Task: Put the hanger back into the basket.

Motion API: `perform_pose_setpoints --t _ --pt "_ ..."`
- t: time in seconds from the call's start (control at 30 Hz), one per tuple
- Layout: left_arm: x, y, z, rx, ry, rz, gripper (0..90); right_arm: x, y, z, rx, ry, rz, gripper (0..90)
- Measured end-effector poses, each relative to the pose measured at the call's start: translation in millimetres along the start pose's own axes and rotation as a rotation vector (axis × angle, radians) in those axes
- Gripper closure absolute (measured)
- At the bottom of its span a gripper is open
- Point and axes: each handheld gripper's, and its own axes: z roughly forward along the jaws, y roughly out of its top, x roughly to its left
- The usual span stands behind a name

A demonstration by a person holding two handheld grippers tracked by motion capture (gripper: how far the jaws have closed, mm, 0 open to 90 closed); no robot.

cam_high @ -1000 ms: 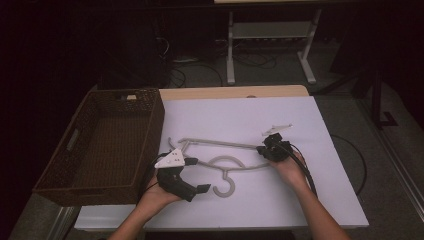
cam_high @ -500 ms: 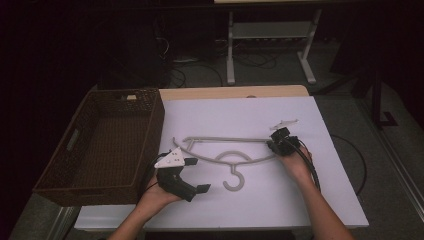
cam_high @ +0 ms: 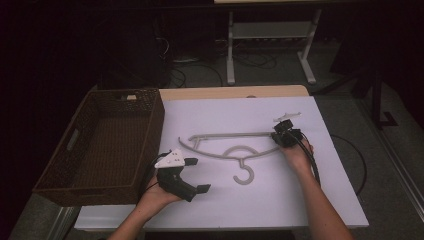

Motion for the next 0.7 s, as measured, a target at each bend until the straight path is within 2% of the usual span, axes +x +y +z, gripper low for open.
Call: perform_pose_setpoints --t 0.07,0.1,0.13,0.23,0.27,0.3,0.37,0.4,0.43,0.57,0.7 --pt "0.1 -0.1 0.1 0.001 0.0 -0.001 0.0 -0.4 0.0 -1.7 -0.009 0.005 -0.002 89.4" --pt "0.5 -0.1 0.1 0.001 -0.001 0.0 0.0 -1.8 1.1 -8.4 -0.044 0.026 0.021 84.4" --pt "0.6 0.0 0.2 -0.002 0.0 -0.001 0.0 -2.0 1.8 -12.6 -0.065 0.045 0.038 77.8" --pt "1.0 0.5 0.5 -0.003 0.002 -0.003 0.0 -2.3 1.9 -25.1 -0.119 0.085 0.041 54.3" --pt "1.0 0.5 0.5 -0.003 0.002 -0.003 0.0 -2.3 1.9 -25.1 -0.119 0.085 0.041 54.3" --pt "1.4 1.1 0.2 -0.004 0.005 -0.005 0.0 -2.7 0.9 -34.8 -0.161 0.125 0.053 41.9" --pt "2.0 1.7 -0.2 -0.006 0.006 -0.006 0.0 -2.2 0.0 -45.2 -0.198 0.149 0.062 31.5" --pt "2.0 1.7 -0.2 -0.006 0.006 -0.006 0.0 -2.2 0.0 -45.2 -0.198 0.149 0.062 31.5" --pt "2.4 1.9 -0.4 -0.013 0.007 -0.007 0.0 -1.6 -2.7 -55.5 -0.257 0.17 0.071 24.6" --pt "2.8 2.6 -1.5 -0.013 0.011 -0.006 0.0 2.5 -9.7 -72.3 -0.336 0.208 0.077 14.4" --pt "3.6 2.6 -1.6 -0.014 0.011 -0.009 0.0 11.8 -20.9 -86.7 -0.359 0.234 0.054 12.4"
